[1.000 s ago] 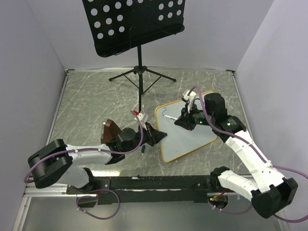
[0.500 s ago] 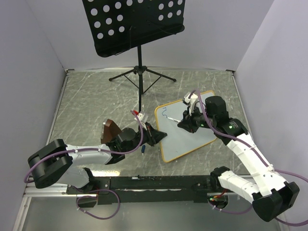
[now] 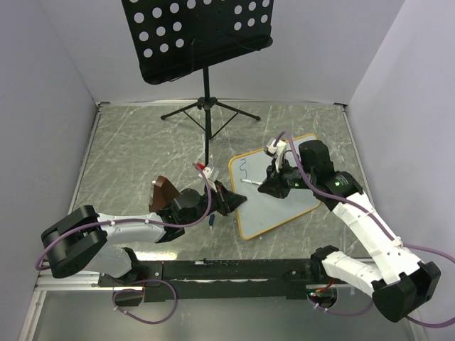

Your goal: Write a sentence on the whiteboard

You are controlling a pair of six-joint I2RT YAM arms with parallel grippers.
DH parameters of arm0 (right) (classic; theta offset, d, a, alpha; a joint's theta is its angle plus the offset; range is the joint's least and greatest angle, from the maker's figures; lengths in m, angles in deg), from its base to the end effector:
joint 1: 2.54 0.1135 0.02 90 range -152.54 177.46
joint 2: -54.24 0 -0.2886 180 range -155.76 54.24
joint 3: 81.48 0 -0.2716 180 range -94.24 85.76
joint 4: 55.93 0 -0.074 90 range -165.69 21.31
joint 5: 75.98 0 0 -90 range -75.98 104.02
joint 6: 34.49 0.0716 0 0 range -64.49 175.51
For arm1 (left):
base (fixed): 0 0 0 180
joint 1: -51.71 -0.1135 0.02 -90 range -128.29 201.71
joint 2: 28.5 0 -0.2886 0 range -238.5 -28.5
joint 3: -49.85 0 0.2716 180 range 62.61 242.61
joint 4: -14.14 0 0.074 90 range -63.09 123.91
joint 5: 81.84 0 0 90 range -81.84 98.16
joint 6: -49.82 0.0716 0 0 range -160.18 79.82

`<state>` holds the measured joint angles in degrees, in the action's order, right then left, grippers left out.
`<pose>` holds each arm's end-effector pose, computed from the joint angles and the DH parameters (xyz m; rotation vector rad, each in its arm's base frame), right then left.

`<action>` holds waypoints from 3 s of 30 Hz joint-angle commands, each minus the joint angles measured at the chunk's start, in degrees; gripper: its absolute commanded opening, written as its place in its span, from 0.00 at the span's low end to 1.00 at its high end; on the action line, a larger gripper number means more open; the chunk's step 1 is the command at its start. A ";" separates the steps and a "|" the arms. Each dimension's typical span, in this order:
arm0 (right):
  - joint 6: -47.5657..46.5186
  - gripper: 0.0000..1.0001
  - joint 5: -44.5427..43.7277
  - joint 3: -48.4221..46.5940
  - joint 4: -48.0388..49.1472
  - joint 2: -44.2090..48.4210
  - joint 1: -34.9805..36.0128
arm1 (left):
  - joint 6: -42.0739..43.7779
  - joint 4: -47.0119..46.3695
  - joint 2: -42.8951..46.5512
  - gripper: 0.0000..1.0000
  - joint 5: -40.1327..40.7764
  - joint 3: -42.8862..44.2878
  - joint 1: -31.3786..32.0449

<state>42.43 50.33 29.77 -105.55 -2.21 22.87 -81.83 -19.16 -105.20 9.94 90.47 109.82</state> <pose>0.1901 0.1372 0.3320 -1.0455 1.9283 0.8210 0.1702 -0.2693 0.2274 0.2297 1.7730 -1.2843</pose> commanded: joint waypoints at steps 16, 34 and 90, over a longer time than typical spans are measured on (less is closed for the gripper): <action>2.27 0.00 -2.83 -4.48 2.14 -0.42 -3.79 | 1.39 -7.64 1.56 0.01 0.50 -0.26 -0.19; 3.68 0.00 -10.73 -3.87 1.97 -1.12 -5.19 | 1.39 -7.90 1.56 0.01 0.50 -0.35 -0.27; 0.34 0.00 -6.17 -0.61 -1.02 1.43 -5.81 | 1.13 -8.69 -0.37 0.01 -0.99 0.88 -0.98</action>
<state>43.00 46.44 30.01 -107.39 -1.75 17.45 -82.83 -20.75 -105.58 9.70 89.57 109.05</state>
